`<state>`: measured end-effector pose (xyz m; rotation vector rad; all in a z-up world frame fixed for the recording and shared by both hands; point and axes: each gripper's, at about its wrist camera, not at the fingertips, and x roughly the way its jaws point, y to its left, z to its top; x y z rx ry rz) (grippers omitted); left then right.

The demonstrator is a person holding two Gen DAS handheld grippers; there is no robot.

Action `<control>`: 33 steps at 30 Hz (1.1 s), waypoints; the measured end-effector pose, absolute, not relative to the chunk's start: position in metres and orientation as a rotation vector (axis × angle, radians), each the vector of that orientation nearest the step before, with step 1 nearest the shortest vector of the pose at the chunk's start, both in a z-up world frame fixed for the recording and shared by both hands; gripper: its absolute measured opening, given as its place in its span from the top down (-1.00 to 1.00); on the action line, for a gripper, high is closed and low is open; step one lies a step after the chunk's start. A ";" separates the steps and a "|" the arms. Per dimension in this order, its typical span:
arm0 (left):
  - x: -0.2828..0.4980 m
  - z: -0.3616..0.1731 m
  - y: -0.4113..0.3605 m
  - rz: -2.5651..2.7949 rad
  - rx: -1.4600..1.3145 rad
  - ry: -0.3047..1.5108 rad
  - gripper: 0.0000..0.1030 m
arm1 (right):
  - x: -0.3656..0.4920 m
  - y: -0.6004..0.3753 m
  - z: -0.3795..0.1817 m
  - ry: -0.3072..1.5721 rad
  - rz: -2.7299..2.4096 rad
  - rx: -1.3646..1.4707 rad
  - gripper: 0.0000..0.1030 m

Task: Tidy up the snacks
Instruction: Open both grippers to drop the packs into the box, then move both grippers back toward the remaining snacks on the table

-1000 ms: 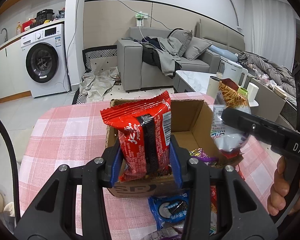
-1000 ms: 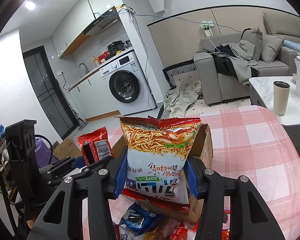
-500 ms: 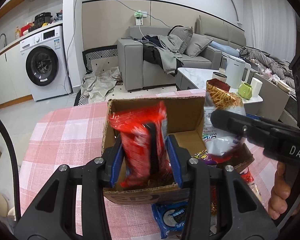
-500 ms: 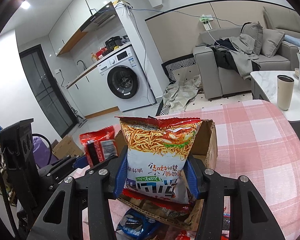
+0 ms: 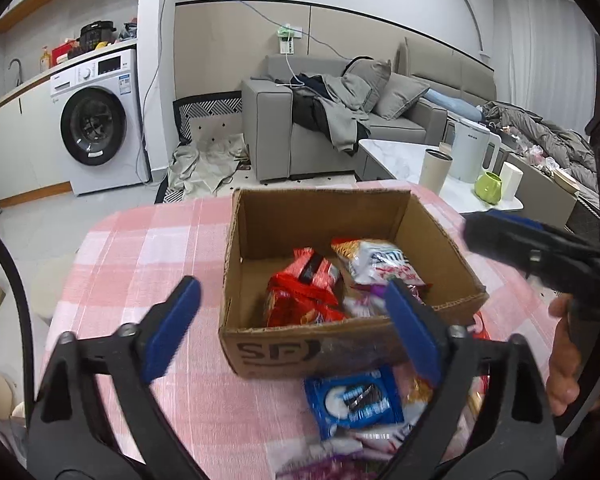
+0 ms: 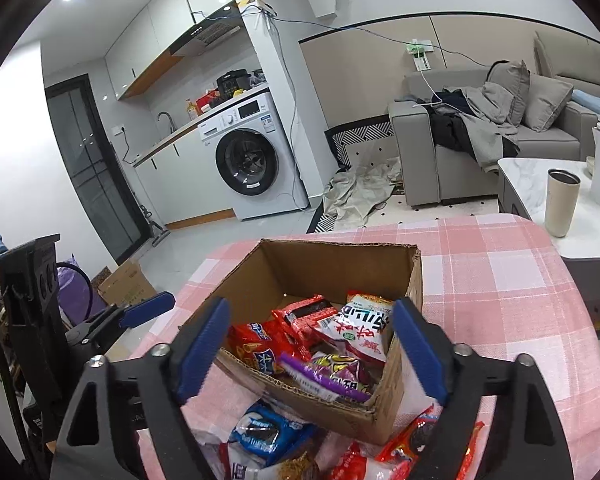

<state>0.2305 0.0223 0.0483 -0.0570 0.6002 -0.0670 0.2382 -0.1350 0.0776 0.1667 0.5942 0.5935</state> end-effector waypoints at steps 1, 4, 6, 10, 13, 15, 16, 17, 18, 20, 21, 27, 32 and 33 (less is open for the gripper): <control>0.223 0.049 0.021 -0.056 -0.059 0.592 -0.99 | 0.234 -0.137 0.078 0.592 0.589 0.157 -0.95; 0.204 0.050 0.023 -0.050 -0.064 0.582 -0.99 | 0.224 -0.139 0.078 0.603 0.581 0.117 -0.99; 0.191 0.049 0.025 -0.046 -0.070 0.581 -0.99 | 0.216 -0.142 0.076 0.611 0.568 0.092 -0.99; 0.166 0.046 0.031 -0.037 -0.084 0.581 -0.99 | 0.206 -0.150 0.069 0.629 0.557 0.077 -0.99; 0.152 0.044 0.033 -0.031 -0.083 0.586 -0.99 | 0.199 -0.154 0.065 0.638 0.541 0.066 -0.99; 0.143 0.042 0.034 -0.028 -0.079 0.586 -0.99 | 0.194 -0.159 0.062 0.645 0.541 0.063 -0.99; 0.138 0.041 0.034 -0.027 -0.075 0.585 -0.99 | 0.193 -0.161 0.062 0.647 0.542 0.062 -0.99; 0.135 0.039 0.034 -0.024 -0.070 0.586 -0.99 | 0.189 -0.164 0.061 0.650 0.544 0.055 -0.99; 0.131 0.038 0.033 -0.022 -0.065 0.586 -0.99 | 0.187 -0.165 0.059 0.654 0.542 0.048 -0.99; 0.127 0.035 0.032 -0.025 -0.056 0.590 -0.99 | 0.182 -0.169 0.057 0.666 0.540 0.032 -0.99; 0.123 0.033 0.032 -0.021 -0.054 0.590 -0.99 | 0.178 -0.172 0.054 0.680 0.532 0.034 -0.99; 0.116 0.026 0.034 -0.005 -0.066 0.614 -0.99 | 0.163 -0.187 0.043 0.690 0.492 0.035 -0.99; 0.111 0.020 0.034 -0.011 -0.081 0.622 -0.99 | 0.159 -0.194 0.032 0.721 0.487 0.037 -0.99; 0.110 0.019 0.034 -0.012 -0.079 0.624 -0.99 | 0.159 -0.194 0.028 0.734 0.476 0.023 -0.99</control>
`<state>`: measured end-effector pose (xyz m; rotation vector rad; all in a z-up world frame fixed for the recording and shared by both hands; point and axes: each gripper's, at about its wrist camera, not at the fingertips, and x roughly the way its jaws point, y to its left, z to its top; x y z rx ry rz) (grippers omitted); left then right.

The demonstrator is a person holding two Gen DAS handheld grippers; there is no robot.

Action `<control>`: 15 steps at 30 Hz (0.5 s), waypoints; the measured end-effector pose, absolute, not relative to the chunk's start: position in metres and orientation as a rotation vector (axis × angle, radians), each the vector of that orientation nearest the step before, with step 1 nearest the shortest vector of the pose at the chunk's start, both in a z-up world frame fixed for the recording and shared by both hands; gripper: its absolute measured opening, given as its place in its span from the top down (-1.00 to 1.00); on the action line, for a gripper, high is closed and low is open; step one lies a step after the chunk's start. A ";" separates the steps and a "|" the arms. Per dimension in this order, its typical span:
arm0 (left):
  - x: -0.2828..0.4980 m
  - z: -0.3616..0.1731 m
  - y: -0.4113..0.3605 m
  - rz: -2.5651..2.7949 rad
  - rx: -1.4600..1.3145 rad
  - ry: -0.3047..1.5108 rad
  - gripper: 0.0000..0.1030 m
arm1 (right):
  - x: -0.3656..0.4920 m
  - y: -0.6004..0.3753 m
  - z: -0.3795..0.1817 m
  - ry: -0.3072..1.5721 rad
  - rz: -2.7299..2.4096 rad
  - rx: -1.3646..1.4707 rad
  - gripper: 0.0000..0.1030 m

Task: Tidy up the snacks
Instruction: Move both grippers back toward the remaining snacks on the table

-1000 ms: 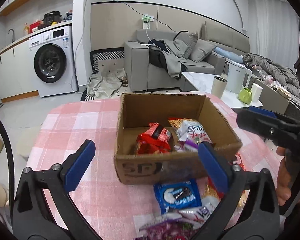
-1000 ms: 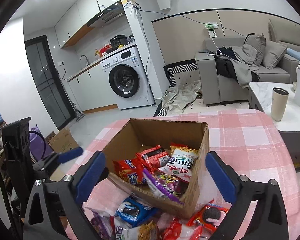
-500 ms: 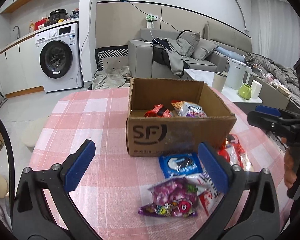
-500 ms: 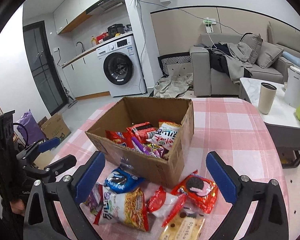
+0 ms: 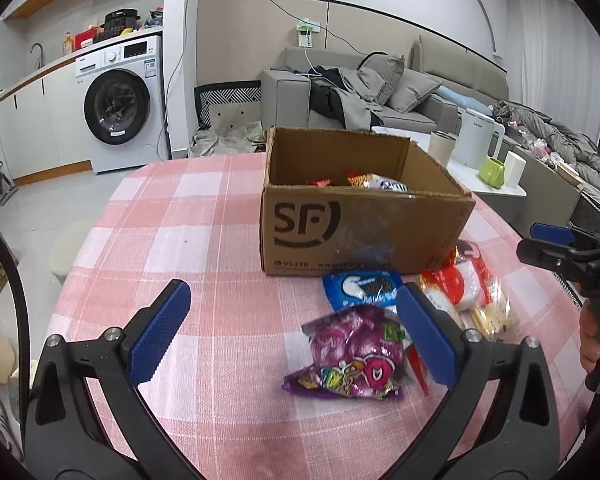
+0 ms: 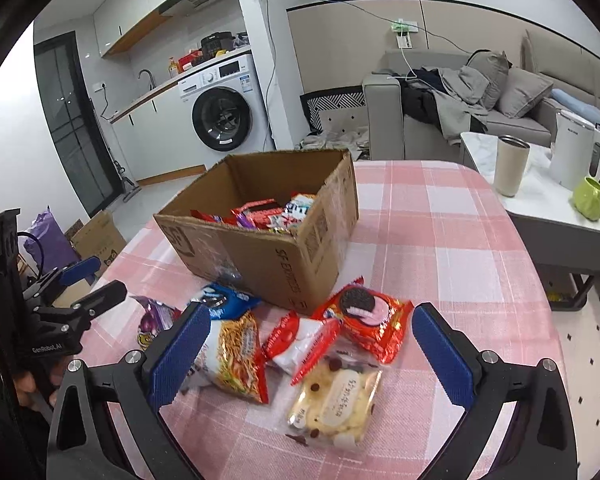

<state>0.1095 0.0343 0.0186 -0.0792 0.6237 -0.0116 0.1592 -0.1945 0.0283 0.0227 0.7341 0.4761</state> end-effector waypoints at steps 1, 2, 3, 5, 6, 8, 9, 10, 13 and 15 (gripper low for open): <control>0.109 0.017 0.034 -0.010 -0.075 0.628 -0.99 | 0.159 -0.194 0.027 0.743 0.467 0.011 -0.99; 0.108 0.015 0.034 -0.010 -0.074 0.632 -0.99 | 0.159 -0.195 0.025 0.750 0.454 -0.009 -0.99; 0.108 0.013 0.033 -0.015 -0.072 0.638 -0.99 | 0.159 -0.196 0.023 0.753 0.450 -0.016 -0.99; 0.108 0.009 0.032 -0.022 -0.069 0.647 -0.99 | 0.161 -0.198 0.019 0.769 0.457 -0.018 -0.99; 0.108 0.008 0.031 -0.025 -0.067 0.650 -0.99 | 0.162 -0.198 0.015 0.788 0.462 -0.024 -0.99; 0.109 0.006 0.030 -0.027 -0.061 0.654 -0.99 | 0.164 -0.199 0.006 0.824 0.452 -0.048 -0.99; 0.109 0.005 0.029 -0.029 -0.058 0.657 -0.99 | 0.166 -0.200 0.003 0.836 0.447 -0.056 -0.99; 0.109 0.005 0.028 -0.034 -0.051 0.659 -0.99 | 0.168 -0.201 -0.001 0.851 0.443 -0.062 -0.99; 0.108 0.002 0.023 -0.047 -0.018 0.663 -0.99 | 0.173 -0.205 -0.010 0.878 0.434 -0.058 -0.99; 0.109 -0.001 0.019 -0.057 -0.001 0.673 -0.99 | 0.176 -0.206 -0.015 0.898 0.434 -0.059 -0.99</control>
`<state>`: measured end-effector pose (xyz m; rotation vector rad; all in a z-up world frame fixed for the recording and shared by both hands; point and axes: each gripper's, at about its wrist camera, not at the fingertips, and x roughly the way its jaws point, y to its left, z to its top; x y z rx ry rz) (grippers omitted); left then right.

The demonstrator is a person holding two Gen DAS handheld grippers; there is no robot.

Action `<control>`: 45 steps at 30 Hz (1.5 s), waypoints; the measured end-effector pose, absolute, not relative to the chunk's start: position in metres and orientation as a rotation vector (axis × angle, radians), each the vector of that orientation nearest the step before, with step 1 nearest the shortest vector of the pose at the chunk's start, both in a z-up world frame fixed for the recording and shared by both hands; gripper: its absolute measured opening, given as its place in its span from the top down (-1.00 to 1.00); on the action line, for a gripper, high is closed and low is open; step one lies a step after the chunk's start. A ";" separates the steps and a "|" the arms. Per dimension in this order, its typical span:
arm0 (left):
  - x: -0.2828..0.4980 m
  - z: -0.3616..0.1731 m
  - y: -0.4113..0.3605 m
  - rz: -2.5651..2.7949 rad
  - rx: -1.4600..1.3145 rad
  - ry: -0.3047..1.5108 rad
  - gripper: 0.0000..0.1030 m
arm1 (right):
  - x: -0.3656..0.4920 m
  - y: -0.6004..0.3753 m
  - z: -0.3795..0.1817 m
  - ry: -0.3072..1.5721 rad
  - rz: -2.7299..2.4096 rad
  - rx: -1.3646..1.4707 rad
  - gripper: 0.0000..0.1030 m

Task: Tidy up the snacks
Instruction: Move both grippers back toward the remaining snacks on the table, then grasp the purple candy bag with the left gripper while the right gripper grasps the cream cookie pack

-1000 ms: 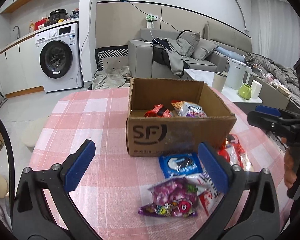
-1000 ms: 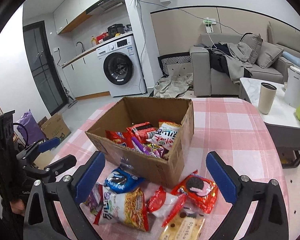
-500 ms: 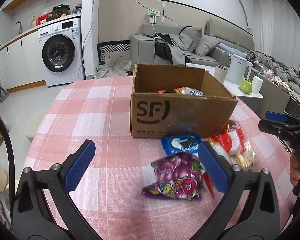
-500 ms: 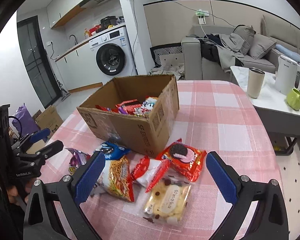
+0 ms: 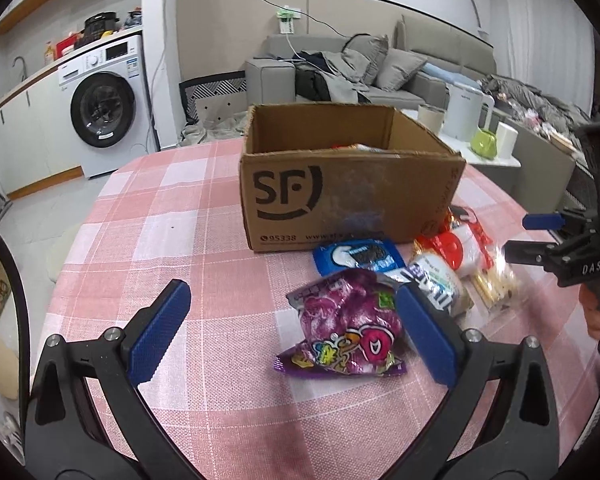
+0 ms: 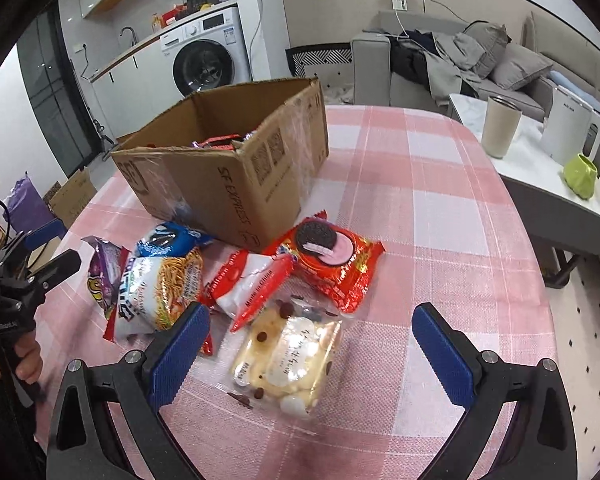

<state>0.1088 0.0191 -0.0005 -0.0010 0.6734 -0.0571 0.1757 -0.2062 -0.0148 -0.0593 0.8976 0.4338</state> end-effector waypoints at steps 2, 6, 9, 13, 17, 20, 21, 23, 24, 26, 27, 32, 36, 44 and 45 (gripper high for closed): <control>0.109 -0.003 0.017 -0.067 0.003 0.683 -0.99 | 0.177 -0.206 -0.020 0.913 0.434 -0.073 -0.99; 0.112 -0.010 0.013 -0.101 0.013 0.706 -0.99 | 0.179 -0.203 -0.029 0.945 0.443 -0.093 -0.99; 0.114 -0.015 0.011 -0.118 0.012 0.729 -0.99 | 0.180 -0.201 -0.035 0.963 0.448 -0.111 -0.99; 0.118 -0.022 0.010 -0.130 0.000 0.753 -0.99 | 0.179 -0.197 -0.040 0.979 0.453 -0.139 -0.99; 0.121 -0.026 0.009 -0.136 -0.004 0.763 -0.99 | 0.178 -0.191 -0.045 0.990 0.459 -0.162 -0.99; 0.122 -0.028 0.008 -0.149 -0.001 0.772 -0.99 | 0.178 -0.186 -0.051 0.999 0.451 -0.189 -0.99; 0.122 -0.029 0.006 -0.153 0.002 0.776 -0.99 | 0.178 -0.185 -0.052 1.001 0.448 -0.196 -0.99; 0.123 -0.032 0.004 -0.161 0.010 0.785 -0.99 | 0.178 -0.184 -0.053 0.999 0.438 -0.204 -0.99; 0.121 -0.032 0.005 -0.165 0.014 0.790 -0.98 | 0.179 -0.184 -0.054 1.000 0.436 -0.201 -0.99; 0.122 -0.035 0.003 -0.172 0.019 0.800 -0.99 | 0.180 -0.183 -0.056 1.003 0.433 -0.201 -0.99; 0.123 -0.037 0.002 -0.173 0.024 0.806 -0.99 | 0.179 -0.183 -0.055 1.002 0.434 -0.200 -0.99; 0.129 -0.047 0.000 -0.136 0.043 0.846 -0.99 | 0.181 -0.187 -0.055 1.009 0.432 -0.207 -0.99; 0.135 -0.054 0.010 -0.135 -0.010 0.875 -0.98 | 0.183 -0.193 -0.056 1.022 0.424 -0.203 -0.99; 0.139 -0.058 0.018 -0.155 -0.045 0.866 -0.91 | 0.184 -0.196 -0.057 1.036 0.424 -0.199 -0.99; 0.139 -0.059 0.018 -0.164 -0.050 0.870 -0.82 | 0.184 -0.196 -0.057 1.036 0.425 -0.199 -0.98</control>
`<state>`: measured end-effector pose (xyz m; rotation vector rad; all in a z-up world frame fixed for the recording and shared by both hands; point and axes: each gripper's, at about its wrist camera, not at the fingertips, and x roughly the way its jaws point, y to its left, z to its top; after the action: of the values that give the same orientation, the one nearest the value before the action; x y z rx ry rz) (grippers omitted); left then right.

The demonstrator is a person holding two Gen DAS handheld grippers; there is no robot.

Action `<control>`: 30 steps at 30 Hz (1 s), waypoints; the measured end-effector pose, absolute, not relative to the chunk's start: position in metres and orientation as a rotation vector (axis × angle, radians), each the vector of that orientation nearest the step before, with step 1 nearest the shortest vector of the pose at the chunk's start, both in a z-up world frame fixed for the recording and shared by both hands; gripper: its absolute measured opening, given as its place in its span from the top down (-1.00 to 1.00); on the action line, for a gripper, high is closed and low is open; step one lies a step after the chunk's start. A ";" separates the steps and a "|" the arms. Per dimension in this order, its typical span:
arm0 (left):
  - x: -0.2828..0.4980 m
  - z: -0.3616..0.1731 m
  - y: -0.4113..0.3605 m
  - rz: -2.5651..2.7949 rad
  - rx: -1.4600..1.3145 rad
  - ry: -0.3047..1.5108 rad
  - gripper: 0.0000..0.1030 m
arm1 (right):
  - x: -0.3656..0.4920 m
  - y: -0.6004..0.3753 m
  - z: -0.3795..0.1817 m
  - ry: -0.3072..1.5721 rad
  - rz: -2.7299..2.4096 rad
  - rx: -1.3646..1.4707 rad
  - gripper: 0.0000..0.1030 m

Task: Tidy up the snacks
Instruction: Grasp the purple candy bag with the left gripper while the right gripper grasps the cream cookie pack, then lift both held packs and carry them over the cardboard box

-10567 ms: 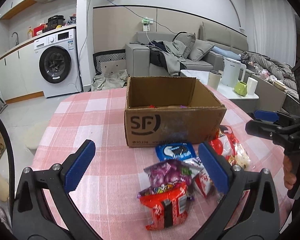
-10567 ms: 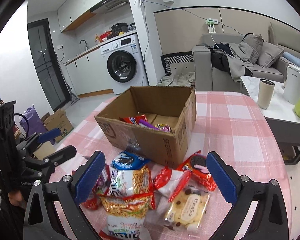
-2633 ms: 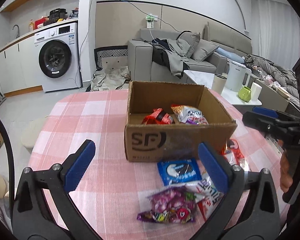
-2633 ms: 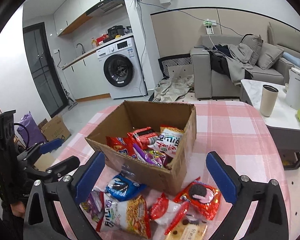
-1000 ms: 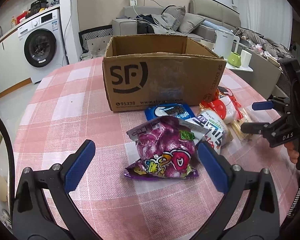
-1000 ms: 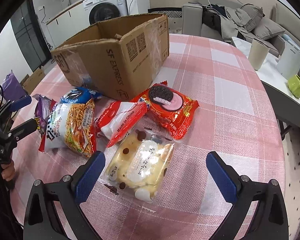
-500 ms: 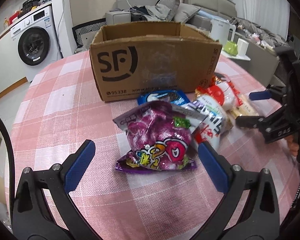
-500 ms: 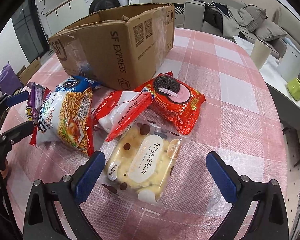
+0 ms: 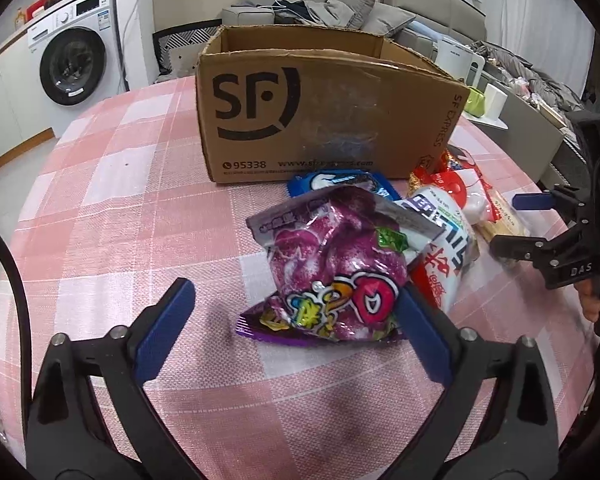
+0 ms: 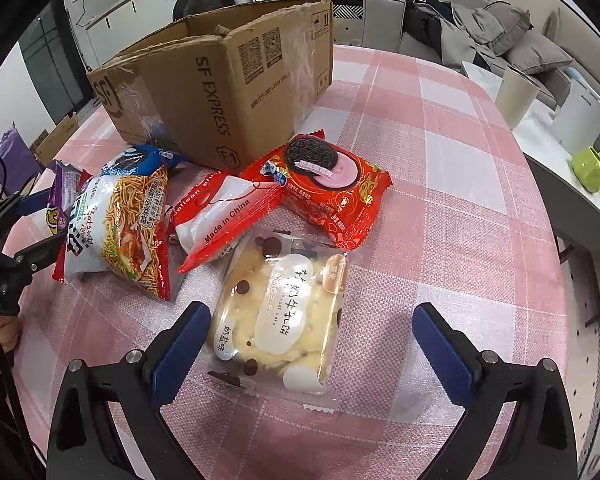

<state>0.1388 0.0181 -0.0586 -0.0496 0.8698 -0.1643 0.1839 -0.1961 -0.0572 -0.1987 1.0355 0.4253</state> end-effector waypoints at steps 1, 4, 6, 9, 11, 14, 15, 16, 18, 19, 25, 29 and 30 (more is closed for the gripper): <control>0.138 -0.058 0.017 -0.178 -0.054 0.872 -0.71 | 0.184 -0.196 -0.057 1.036 0.425 -0.197 -0.98; 0.137 -0.059 0.016 -0.207 -0.061 0.875 -0.48 | 0.183 -0.195 -0.057 1.031 0.429 -0.195 -0.91; 0.136 -0.059 0.015 -0.228 -0.067 0.873 -0.36 | 0.183 -0.195 -0.056 1.028 0.438 -0.185 -0.80; 0.136 -0.059 0.013 -0.235 -0.058 0.868 -0.22 | 0.182 -0.191 -0.055 1.023 0.447 -0.189 -0.70; 0.134 -0.058 0.012 -0.238 -0.058 0.863 -0.18 | 0.181 -0.189 -0.055 1.020 0.450 -0.195 -0.65; 0.134 -0.056 0.013 -0.246 -0.063 0.856 -0.08 | 0.179 -0.188 -0.054 1.016 0.457 -0.201 -0.57; 0.134 -0.055 0.014 -0.245 -0.065 0.856 -0.08 | 0.179 -0.188 -0.054 1.016 0.459 -0.204 -0.54; 0.133 -0.055 0.014 -0.246 -0.067 0.856 -0.07 | 0.178 -0.187 -0.054 1.015 0.462 -0.207 -0.53; 0.133 -0.054 0.014 -0.242 -0.068 0.852 -0.07 | 0.176 -0.187 -0.053 1.014 0.469 -0.214 -0.47; 0.132 -0.053 0.015 -0.242 -0.069 0.850 -0.07 | 0.176 -0.187 -0.053 1.016 0.469 -0.218 -0.46; 0.130 -0.049 0.016 -0.240 -0.071 0.836 -0.07 | 0.172 -0.187 -0.052 1.012 0.474 -0.246 -0.31; 0.128 -0.047 0.017 -0.241 -0.070 0.831 -0.07 | 0.169 -0.189 -0.051 1.014 0.478 -0.252 -0.21; 0.127 -0.046 0.017 -0.241 -0.070 0.828 -0.07 | 0.169 -0.190 -0.050 1.015 0.476 -0.254 -0.20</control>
<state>0.1274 0.0172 -0.0456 -0.0699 0.8284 -0.2410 0.1690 -0.1901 -0.0504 -0.2545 1.0148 0.4757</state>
